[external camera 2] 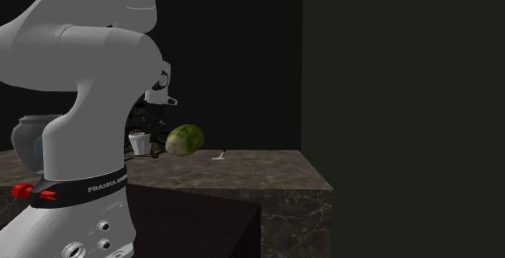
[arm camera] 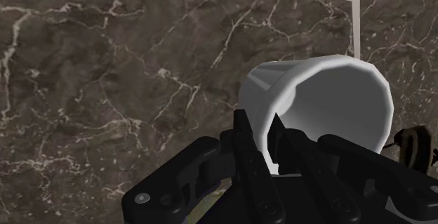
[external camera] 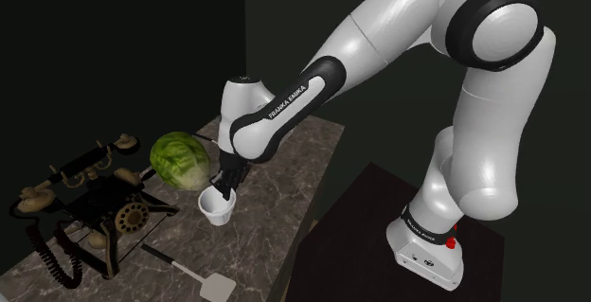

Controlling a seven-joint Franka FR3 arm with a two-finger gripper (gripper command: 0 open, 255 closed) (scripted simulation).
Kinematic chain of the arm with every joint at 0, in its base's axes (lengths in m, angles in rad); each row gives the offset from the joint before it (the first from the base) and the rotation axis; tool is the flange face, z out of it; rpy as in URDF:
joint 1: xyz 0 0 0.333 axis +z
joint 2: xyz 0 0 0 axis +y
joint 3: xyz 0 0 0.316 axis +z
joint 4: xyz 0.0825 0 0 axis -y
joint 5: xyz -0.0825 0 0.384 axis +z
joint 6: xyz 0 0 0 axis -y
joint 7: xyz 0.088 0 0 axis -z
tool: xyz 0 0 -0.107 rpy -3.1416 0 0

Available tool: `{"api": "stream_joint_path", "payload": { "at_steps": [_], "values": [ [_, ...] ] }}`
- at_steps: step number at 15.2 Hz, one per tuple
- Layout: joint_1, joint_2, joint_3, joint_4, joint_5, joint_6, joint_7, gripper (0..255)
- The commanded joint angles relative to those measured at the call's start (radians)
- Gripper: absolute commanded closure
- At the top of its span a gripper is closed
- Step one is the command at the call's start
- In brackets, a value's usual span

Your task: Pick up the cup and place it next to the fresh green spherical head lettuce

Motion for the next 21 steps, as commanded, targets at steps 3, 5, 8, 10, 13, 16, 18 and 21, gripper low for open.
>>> {"api": "stream_joint_path", "payload": {
  "at_steps": [3,5,8,10,13,16,18,21],
  "values": [
    [0.0,0.045,0.004,-0.004,0.01,0.049,-0.014,255],
    [-0.001,0.068,0.007,-0.003,0.015,0.071,-0.021,255],
    [-0.003,0.11,0.011,0.0,0.023,0.11,-0.034,255],
    [-0.003,0.11,0.011,-0.001,0.023,0.11,-0.034,255],
    [-0.003,0.11,0.011,0.0,0.023,0.11,-0.034,255],
    [-0.003,0.11,0.011,0.0,0.023,0.11,-0.034,255],
    [-0.003,0.11,0.011,0.0,0.023,0.11,-0.034,0],
    [-0.003,0.11,0.011,0.0,0.023,0.11,-0.034,0]
  ]
}}
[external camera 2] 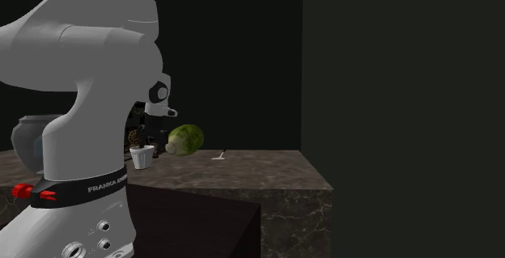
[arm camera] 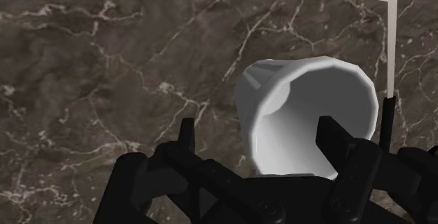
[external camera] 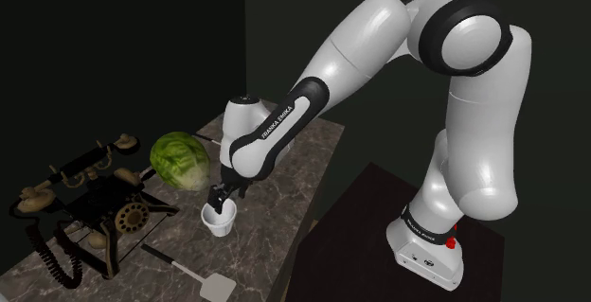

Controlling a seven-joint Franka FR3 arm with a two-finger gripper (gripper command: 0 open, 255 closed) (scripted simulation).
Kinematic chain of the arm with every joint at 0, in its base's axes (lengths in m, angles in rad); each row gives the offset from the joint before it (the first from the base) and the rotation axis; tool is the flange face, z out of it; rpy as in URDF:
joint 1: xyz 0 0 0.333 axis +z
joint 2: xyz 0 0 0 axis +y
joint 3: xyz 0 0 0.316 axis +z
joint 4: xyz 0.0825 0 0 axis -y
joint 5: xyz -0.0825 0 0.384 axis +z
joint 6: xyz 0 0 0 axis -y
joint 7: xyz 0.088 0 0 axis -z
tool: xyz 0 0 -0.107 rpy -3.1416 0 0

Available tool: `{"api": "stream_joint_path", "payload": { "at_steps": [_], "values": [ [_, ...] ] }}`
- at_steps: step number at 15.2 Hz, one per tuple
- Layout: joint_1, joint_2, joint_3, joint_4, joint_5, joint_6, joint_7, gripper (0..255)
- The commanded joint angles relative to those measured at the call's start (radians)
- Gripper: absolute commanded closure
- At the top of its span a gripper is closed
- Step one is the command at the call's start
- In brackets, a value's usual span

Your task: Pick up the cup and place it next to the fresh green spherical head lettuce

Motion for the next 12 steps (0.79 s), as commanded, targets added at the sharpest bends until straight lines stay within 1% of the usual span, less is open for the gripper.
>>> {"api": "stream_joint_path", "payload": {
  "at_steps": [1,5,12],
  "values": [
    [0.0,0.0,0.0,0.0,0.0,0.0,0.0,0],
    [-0.01,-0.119,-0.013,-0.017,-0.016,-0.104,0.012,0],
    [-0.01,-0.119,-0.013,-0.017,-0.016,-0.104,0.012,0]
  ]
}}
